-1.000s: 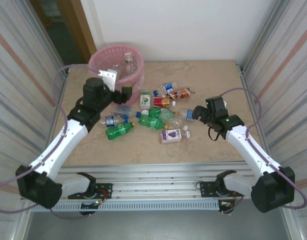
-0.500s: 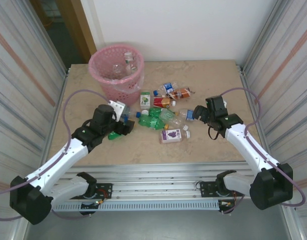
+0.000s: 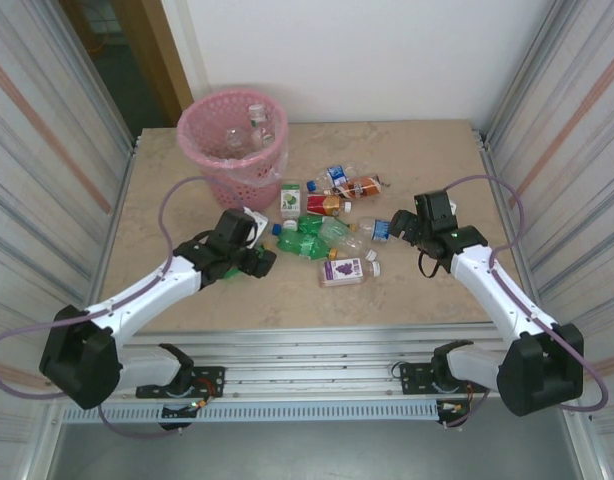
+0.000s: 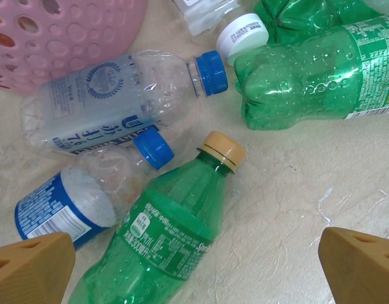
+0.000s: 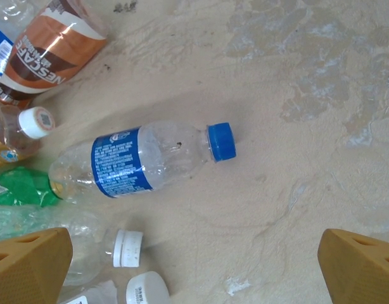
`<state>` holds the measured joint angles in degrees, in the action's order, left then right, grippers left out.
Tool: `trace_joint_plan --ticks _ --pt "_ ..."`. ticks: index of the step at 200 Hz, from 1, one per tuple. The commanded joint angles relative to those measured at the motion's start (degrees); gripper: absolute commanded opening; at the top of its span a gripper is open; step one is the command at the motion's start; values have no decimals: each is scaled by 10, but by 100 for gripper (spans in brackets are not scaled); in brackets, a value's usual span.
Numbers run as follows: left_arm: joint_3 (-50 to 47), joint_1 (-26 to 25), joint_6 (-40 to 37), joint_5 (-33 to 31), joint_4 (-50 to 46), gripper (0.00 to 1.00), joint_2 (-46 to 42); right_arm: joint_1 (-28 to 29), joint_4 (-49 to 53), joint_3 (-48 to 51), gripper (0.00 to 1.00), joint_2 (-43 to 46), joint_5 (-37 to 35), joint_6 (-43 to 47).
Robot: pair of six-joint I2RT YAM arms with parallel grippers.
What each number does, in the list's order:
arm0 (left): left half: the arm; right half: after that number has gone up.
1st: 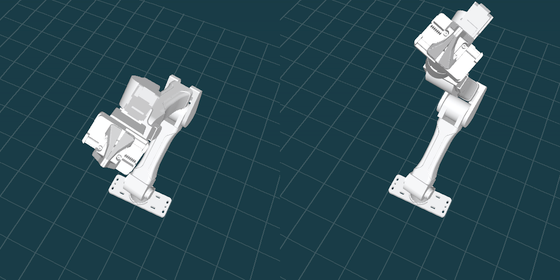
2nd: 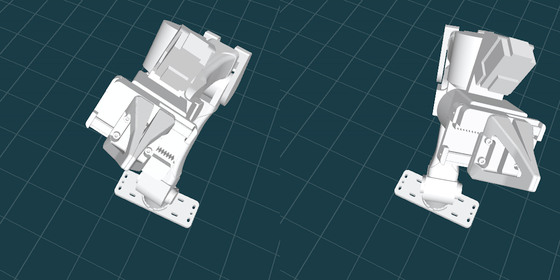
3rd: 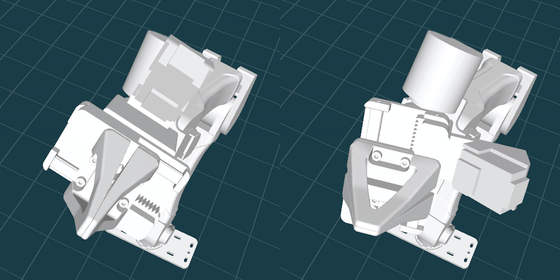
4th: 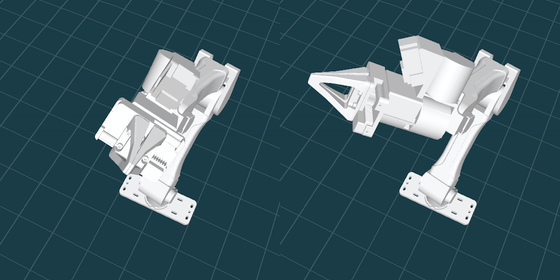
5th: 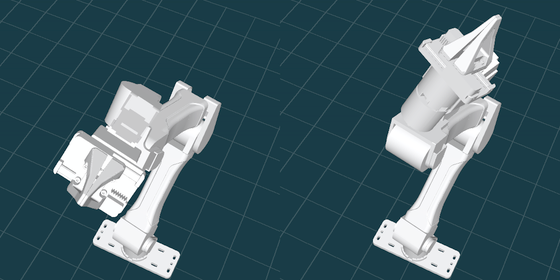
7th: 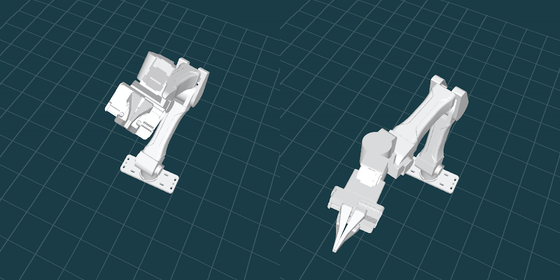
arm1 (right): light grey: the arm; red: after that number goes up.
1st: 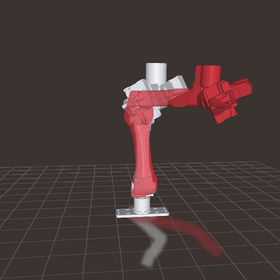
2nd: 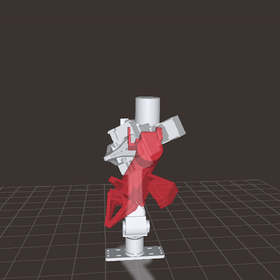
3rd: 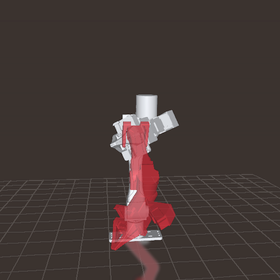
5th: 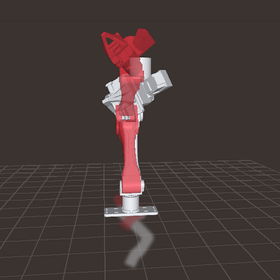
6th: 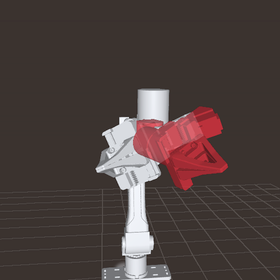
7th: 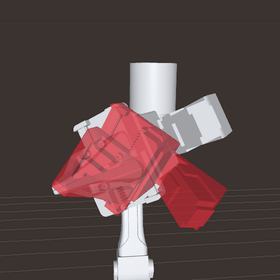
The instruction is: Put the plastic bottles in the bin
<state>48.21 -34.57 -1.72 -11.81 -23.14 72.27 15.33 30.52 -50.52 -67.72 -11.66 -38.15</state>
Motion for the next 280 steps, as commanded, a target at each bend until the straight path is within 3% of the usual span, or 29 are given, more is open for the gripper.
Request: trace_joint_plan --ticks 1,127,225,280 --pt "33 -9 -15 -8 -18 99 23 -7 4 -20 98 -12 8 16" --pt "116 -13 3 -19 -113 91 149 -15 2 -11 98 -27 19 15" --pt "103 -12 40 -58 -152 88 177 -15 -4 -10 98 -34 30 11" --pt "107 -9 41 -45 -151 85 208 -16 -2 -6 98 -32 29 11"
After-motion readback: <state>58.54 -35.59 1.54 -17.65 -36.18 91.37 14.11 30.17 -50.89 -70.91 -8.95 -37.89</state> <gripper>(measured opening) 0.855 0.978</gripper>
